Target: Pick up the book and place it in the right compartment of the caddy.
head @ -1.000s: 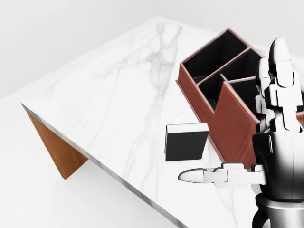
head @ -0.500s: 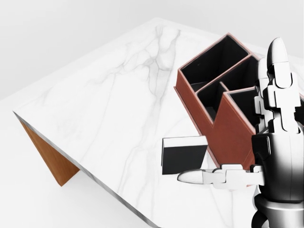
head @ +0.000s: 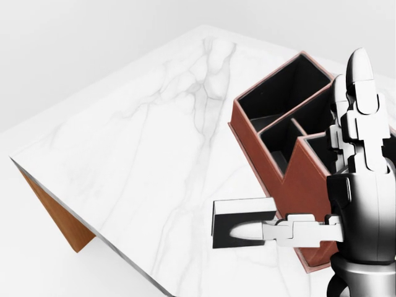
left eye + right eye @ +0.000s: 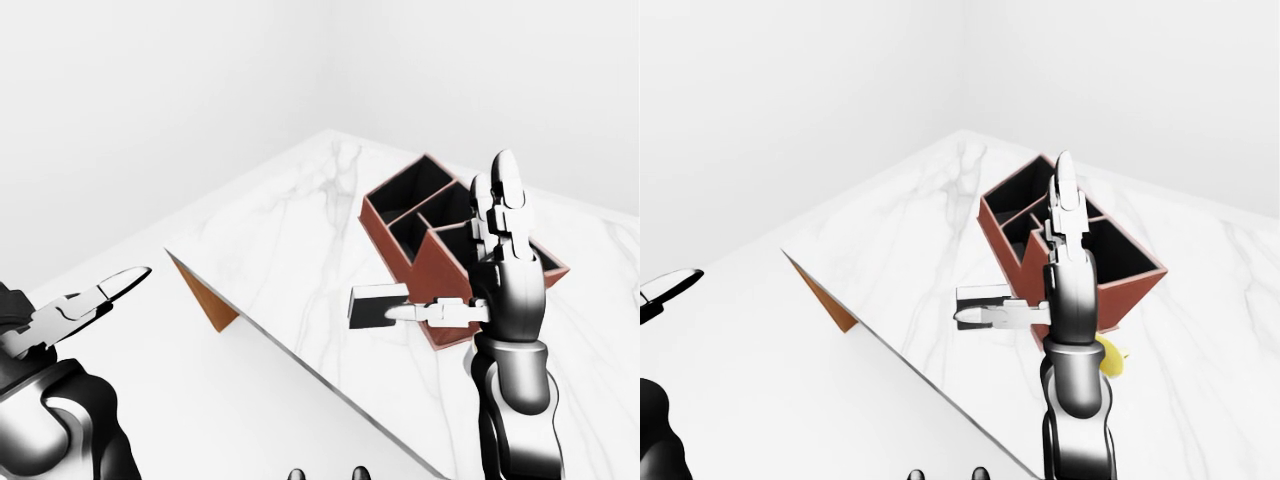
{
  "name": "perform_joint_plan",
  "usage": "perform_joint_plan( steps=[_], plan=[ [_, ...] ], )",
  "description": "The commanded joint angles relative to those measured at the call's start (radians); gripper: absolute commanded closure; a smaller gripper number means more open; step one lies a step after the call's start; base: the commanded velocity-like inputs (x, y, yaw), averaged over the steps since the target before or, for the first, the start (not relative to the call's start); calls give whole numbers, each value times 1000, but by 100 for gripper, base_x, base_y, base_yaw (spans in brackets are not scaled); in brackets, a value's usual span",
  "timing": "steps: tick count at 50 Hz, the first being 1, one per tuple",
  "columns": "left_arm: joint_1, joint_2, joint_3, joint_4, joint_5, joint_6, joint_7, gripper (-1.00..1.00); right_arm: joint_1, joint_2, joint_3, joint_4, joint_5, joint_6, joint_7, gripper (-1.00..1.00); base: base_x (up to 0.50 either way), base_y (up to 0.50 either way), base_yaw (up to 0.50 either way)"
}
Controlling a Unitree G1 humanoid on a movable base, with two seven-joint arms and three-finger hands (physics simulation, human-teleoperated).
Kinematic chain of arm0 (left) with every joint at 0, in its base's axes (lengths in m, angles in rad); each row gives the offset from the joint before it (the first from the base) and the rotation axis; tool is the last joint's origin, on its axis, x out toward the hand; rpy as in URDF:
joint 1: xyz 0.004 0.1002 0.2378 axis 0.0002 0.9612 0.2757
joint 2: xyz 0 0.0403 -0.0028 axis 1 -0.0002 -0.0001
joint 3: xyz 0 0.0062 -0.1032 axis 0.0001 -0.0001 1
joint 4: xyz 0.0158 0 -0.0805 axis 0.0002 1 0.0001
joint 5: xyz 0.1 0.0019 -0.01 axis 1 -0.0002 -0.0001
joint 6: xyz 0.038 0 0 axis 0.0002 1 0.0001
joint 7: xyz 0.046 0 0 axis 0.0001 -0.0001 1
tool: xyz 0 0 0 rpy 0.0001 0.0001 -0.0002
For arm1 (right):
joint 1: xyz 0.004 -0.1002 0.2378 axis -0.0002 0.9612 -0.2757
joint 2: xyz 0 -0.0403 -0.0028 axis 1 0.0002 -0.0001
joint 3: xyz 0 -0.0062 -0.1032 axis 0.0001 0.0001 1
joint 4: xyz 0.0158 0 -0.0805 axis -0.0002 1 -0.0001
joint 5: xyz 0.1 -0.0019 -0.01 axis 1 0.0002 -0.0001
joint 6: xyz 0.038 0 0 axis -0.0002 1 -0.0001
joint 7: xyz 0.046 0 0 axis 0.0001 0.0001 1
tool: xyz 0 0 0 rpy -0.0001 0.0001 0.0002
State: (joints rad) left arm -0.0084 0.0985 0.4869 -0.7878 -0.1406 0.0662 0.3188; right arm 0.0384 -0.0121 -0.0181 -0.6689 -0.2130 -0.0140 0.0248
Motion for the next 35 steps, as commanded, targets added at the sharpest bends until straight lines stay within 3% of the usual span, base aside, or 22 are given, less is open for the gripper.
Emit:
perform_joint_plan(
  steps=[1, 14, 22, 31, 35],
  plan=[
    [0, 0, -2, 6, 1, -5, 0, -100, 1, 0, 2, 1, -1, -2, 0, -100, 8, 6, 0],
    [2, -2, -4, 6, 3, -8, -1, -100, 10, -1, 15, -2, -14, -13, 10, -100, 1, 1, 0],
    [2, -3, -4, -11, 4, 9, 2, -100, 10, -7, 35, 2, -77, -11, 30, -100, 0, 0, 0],
    [1, -3, -4, -20, 5, 19, 2, -100, -45, -15, 14, 16, -118, 68, 66, -100, 0, 0, 0],
    [0, -3, -4, -17, 5, 17, 2, -100, -54, -19, 23, 27, -145, 83, 84, -100, 0, 0, 0]
  ],
)
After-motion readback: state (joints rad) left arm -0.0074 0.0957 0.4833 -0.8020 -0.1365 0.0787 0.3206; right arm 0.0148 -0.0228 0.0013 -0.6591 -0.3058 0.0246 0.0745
